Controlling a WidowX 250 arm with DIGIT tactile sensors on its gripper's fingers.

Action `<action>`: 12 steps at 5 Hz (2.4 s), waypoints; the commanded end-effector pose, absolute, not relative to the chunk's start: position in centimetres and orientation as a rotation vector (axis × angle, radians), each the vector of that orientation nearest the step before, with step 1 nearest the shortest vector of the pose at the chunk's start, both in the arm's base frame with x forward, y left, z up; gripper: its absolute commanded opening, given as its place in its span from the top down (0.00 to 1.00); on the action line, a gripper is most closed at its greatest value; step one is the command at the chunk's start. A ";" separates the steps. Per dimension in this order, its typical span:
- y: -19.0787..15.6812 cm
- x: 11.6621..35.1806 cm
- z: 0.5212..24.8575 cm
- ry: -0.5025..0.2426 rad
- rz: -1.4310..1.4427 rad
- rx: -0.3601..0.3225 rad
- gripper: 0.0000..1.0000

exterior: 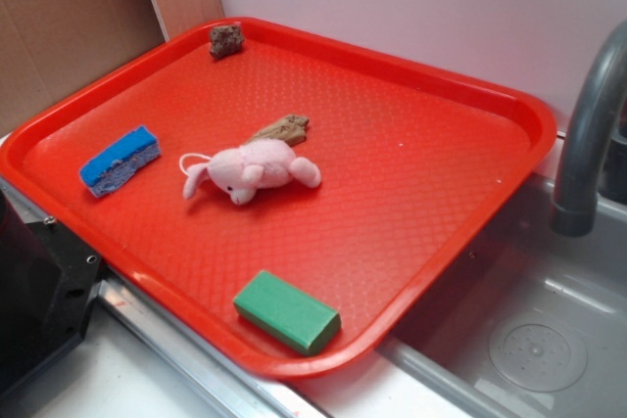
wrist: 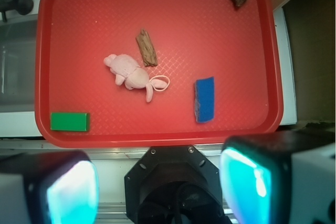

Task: Grab the pink bunny.

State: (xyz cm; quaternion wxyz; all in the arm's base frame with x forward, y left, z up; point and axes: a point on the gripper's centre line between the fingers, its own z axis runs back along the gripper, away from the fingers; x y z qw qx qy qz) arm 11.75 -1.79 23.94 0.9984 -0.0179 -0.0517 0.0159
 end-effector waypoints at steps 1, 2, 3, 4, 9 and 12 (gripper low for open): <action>-1.8 11.7 23.9 -0.103 0.032 -0.036 0.00; -3.3 16.7 18.9 -0.128 -0.126 0.014 0.00; -6.3 20.1 14.4 -0.148 -0.344 0.018 0.00; -8.2 19.9 12.0 -0.173 -0.514 -0.058 0.00; -7.1 21.0 1.5 0.007 -0.512 -0.039 1.00; -4.8 14.7 15.3 -0.045 0.035 0.033 1.00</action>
